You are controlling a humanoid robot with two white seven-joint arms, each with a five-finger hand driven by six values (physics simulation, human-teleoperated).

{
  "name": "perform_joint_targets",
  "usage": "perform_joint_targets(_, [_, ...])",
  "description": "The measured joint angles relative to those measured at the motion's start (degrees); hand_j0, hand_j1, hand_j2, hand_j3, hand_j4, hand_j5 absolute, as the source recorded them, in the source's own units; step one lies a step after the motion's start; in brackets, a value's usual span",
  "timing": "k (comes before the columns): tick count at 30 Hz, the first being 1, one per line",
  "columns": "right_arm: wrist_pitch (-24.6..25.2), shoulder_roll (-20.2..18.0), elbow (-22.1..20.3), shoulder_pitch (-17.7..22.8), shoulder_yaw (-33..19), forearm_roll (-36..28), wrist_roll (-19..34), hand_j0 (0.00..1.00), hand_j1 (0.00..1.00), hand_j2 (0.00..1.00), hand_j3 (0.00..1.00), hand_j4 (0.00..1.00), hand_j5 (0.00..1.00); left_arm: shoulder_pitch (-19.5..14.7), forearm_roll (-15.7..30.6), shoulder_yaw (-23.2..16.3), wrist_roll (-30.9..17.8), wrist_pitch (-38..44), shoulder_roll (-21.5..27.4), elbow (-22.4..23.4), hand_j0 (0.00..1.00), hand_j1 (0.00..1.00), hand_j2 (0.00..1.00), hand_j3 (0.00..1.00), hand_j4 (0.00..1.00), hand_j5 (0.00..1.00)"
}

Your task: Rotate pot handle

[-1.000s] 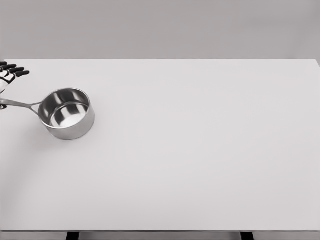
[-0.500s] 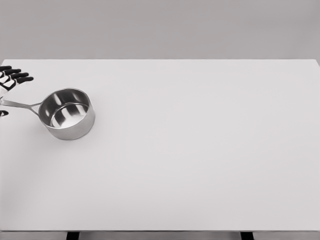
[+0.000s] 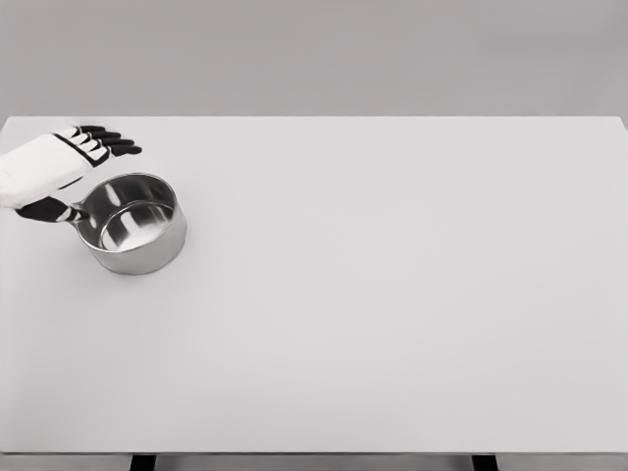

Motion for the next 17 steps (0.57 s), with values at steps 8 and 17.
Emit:
perform_joint_targets(8, [0.0,0.0,0.0,0.0,0.0,0.0,0.0,1.00,1.00,1.00,1.00,1.00,1.00,-3.3,-1.8,0.0,-2.9,0.0,-1.0,1.5,1.00,1.00,1.00,1.00,1.00,1.00])
perform_joint_targets(17, [0.0,0.0,0.0,0.0,0.0,0.0,0.0,1.00,1.00,1.00,1.00,1.00,1.00,-6.4,-2.2,-0.3,-3.1,0.0,-1.0,1.8,1.00,1.00,1.00,1.00,1.00,1.00])
